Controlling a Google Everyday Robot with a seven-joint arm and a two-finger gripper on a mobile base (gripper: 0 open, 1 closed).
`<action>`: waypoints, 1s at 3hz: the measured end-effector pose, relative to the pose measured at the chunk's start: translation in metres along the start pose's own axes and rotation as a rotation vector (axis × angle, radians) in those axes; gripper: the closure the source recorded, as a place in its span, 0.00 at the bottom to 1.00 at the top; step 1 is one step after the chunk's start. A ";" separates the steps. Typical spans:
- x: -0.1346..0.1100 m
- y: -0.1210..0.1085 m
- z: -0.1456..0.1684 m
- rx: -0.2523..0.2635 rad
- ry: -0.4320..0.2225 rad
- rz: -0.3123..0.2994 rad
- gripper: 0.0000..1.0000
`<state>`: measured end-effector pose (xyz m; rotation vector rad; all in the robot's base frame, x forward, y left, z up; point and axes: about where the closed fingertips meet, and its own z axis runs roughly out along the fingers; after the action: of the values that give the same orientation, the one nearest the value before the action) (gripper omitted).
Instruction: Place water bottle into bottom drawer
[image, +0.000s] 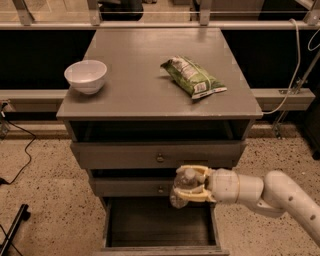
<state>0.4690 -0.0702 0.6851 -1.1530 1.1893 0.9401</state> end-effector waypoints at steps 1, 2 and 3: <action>0.058 0.026 -0.002 -0.002 -0.013 0.003 1.00; 0.101 0.046 -0.002 -0.008 -0.008 0.027 1.00; 0.101 0.046 -0.002 -0.008 -0.008 0.027 1.00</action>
Offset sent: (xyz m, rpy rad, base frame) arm -0.0421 0.0005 -0.1579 0.0019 0.0512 0.0036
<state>0.4400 -0.0668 0.5782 -1.1405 1.1985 0.9698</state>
